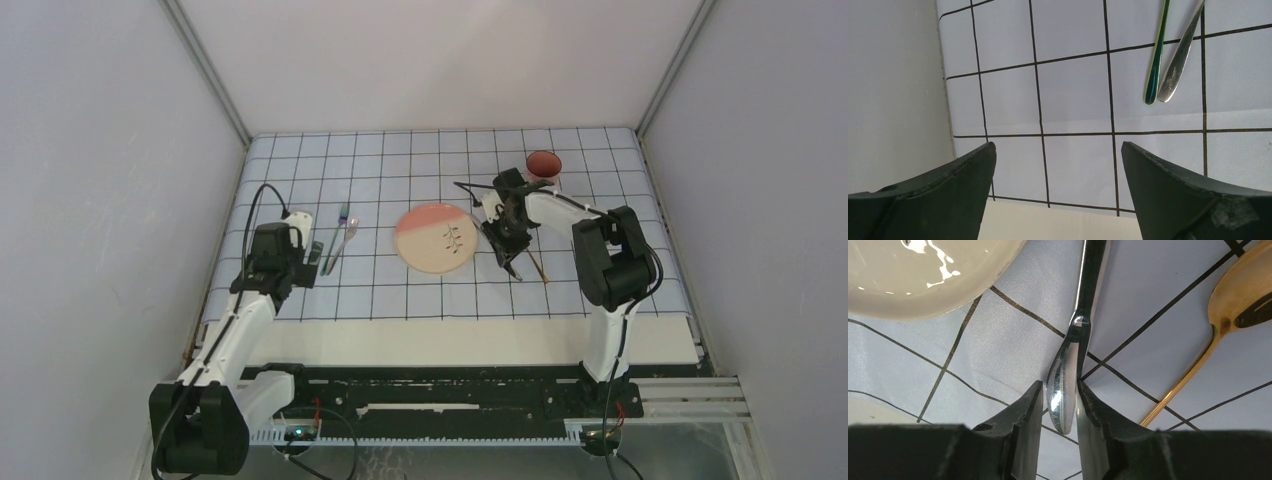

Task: Set the dinner table for one person
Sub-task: Pick up the knife with the napkin.

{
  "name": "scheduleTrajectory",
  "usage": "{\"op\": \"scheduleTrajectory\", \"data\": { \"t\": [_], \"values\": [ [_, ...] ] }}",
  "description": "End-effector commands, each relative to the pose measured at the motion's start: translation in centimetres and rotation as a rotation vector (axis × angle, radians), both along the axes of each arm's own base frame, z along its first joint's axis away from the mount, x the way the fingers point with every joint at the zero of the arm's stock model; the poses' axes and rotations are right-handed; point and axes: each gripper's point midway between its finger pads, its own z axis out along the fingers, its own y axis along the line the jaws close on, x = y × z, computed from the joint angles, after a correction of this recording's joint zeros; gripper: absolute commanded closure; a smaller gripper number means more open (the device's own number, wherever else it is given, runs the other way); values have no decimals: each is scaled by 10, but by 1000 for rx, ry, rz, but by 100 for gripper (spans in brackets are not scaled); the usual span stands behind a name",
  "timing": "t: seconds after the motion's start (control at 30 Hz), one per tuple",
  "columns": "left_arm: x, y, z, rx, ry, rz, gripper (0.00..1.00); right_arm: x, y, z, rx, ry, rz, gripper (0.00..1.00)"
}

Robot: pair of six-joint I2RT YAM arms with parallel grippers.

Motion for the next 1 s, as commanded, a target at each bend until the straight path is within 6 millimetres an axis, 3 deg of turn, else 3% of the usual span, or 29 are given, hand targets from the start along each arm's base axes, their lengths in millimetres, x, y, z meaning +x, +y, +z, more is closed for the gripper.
{"op": "scheduleTrajectory", "data": {
  "t": [0.0,0.2,0.37,0.6,0.8,0.97],
  "values": [
    [-3,1,0,9,-12,-18,0,-23,6,-14,-12,94,24,61],
    [-6,1,2,12,-17,-19,0,-24,5,-14,-45,98,22,60],
    [-5,0,2,7,-21,-25,0,-4,3,-4,-89,31,10,60],
    [-5,1,4,14,-24,-23,0,35,24,-6,-96,-2,15,60],
    [-9,4,7,36,-26,-21,0,54,41,-3,-90,-35,27,60],
    [-10,4,9,32,-29,-23,0,63,43,8,-92,-75,30,60]
  ]
}}
